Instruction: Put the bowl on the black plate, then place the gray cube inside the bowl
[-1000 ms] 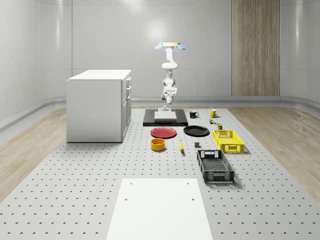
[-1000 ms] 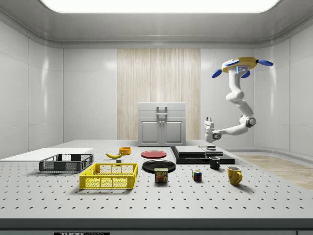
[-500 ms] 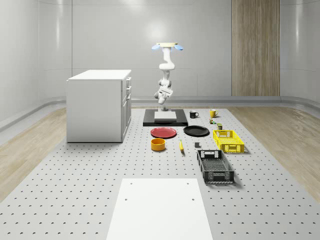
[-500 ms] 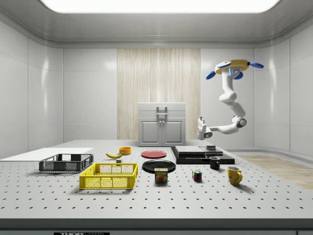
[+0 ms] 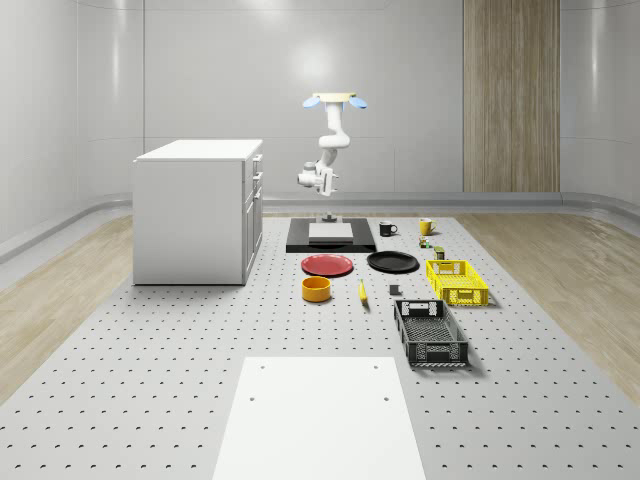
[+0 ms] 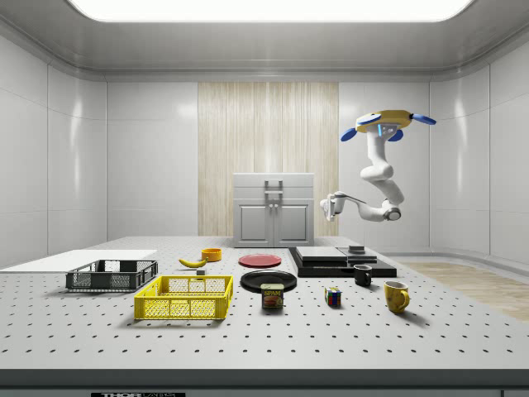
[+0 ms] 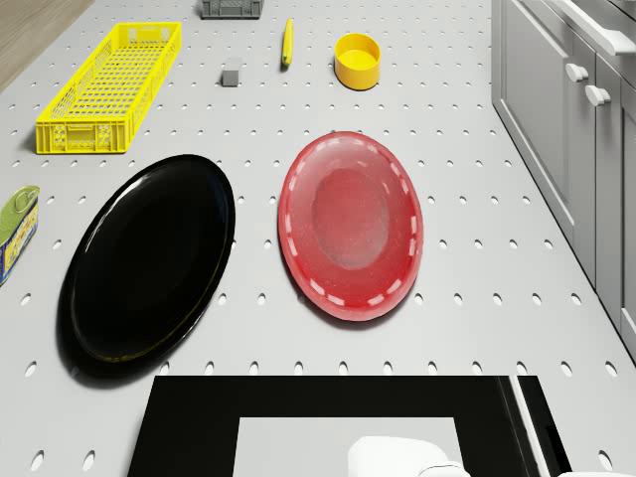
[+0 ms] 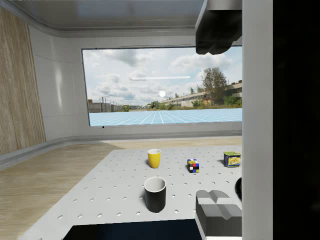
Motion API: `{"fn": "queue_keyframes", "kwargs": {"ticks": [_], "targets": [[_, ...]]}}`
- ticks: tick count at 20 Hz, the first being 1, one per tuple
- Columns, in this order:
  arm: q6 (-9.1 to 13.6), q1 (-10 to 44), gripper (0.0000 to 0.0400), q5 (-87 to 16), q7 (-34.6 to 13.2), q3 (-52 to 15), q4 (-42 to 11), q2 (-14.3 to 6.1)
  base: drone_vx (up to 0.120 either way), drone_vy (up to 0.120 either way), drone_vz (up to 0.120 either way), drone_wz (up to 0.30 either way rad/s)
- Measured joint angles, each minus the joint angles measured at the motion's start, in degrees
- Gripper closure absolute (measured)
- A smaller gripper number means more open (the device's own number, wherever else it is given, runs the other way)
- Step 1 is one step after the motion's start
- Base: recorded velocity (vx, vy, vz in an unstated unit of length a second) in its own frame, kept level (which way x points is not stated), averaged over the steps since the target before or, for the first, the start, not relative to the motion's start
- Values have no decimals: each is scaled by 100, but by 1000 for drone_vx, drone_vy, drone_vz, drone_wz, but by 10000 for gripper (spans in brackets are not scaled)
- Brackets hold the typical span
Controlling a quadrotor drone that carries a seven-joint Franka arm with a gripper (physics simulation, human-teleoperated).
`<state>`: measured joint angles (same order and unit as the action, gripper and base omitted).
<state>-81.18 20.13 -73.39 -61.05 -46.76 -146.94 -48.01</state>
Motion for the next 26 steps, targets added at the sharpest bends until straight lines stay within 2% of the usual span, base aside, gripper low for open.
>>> {"fn": "queue_keyframes", "kwargs": {"ticks": [3,5,9,12,14,18,26], "targets": [[291,883,0,-1693,-772,-847,-927,-241,120,-40,-120,0],[563,1507,0,-2517,-1248,-1275,-1325,-391,120,-120,-120,0],[1051,2552,0,-3479,-1967,-1855,-1718,-668,120,-120,-120,0],[1280,3077,0,-3806,-2310,-2112,-1829,-845,120,-120,-120,0],[1369,3322,0,-3921,-2471,-2230,-1864,-948,120,-80,-120,0],[1440,3641,0,-4015,-2687,-2388,-1894,-1124,120,0,-10,0],[1354,3937,0,-3981,-2906,-2561,-1896,-1411,120,0,0,0]]}}
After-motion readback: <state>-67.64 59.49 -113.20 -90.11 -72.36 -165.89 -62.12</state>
